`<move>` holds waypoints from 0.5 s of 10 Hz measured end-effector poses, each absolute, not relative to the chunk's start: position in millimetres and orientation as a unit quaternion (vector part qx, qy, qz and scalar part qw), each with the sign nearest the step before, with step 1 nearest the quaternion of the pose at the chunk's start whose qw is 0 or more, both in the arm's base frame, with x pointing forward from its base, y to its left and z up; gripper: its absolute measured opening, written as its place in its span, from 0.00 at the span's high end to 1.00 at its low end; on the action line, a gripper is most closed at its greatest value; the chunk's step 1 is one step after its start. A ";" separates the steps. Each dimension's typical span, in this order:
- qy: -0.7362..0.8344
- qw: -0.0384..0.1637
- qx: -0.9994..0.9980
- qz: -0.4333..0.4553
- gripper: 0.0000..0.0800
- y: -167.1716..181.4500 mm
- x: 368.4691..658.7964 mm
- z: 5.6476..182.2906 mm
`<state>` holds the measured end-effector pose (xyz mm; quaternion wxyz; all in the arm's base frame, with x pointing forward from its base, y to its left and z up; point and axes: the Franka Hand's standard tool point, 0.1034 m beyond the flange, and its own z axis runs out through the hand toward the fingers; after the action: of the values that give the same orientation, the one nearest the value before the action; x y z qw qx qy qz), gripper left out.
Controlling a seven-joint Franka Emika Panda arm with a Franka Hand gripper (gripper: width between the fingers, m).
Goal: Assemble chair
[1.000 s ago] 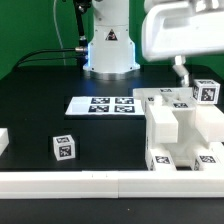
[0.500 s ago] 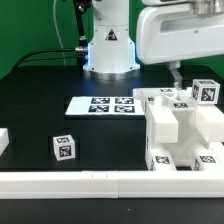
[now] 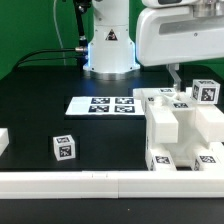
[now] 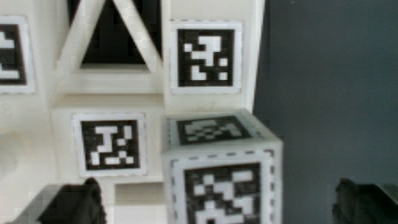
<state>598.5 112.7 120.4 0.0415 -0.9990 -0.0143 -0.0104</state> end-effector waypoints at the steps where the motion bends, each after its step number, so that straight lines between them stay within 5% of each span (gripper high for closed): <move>1: -0.010 0.041 -0.999 -0.011 0.19 108.4 598.9 118.3; 2: -0.001 0.041 -0.999 -0.014 0.19 106.5 599.8 118.0; 4: 0.010 0.041 -0.999 -0.013 0.54 107.0 599.7 118.0; 5: 0.053 0.042 -0.998 -0.011 0.54 107.4 599.6 118.0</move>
Offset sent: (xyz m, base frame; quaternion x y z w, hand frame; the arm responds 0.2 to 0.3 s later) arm 0.0000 0.0000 0.0000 0.0000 0.0000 0.0000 1.0000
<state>599.6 107.4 118.0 0.0422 -0.9976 0.0532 -0.0112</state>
